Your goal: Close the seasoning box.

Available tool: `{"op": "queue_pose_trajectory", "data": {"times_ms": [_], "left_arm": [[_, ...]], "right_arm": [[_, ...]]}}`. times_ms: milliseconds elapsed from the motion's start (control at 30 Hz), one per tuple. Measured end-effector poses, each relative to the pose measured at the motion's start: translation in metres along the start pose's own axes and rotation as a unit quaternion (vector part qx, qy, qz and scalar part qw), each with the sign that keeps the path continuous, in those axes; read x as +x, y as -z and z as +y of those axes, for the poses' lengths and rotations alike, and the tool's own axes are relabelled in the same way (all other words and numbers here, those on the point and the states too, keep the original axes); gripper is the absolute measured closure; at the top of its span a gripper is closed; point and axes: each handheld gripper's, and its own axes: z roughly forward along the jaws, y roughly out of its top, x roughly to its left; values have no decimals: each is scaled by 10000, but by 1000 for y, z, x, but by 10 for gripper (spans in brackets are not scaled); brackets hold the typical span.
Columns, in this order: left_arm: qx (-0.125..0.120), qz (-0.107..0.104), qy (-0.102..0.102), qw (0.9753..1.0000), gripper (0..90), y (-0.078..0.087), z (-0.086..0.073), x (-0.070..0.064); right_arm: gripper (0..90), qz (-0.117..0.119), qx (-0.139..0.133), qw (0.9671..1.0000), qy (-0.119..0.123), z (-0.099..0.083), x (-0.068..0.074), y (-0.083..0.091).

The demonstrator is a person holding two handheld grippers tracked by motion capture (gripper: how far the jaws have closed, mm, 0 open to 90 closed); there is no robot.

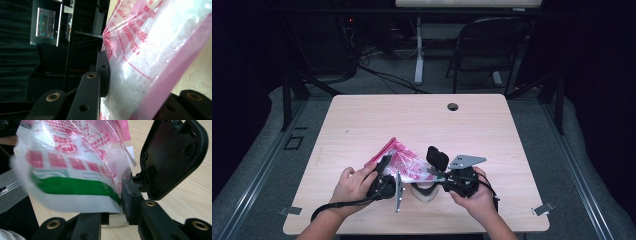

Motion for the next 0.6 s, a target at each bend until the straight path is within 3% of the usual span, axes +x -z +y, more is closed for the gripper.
{"op": "queue_pose_trajectory", "data": {"times_ms": [600], "left_arm": [[28,-219,548,9983,797,-1,-10,-8]], "right_arm": [[641,85,-213,9997,14,1,1,1]]}}
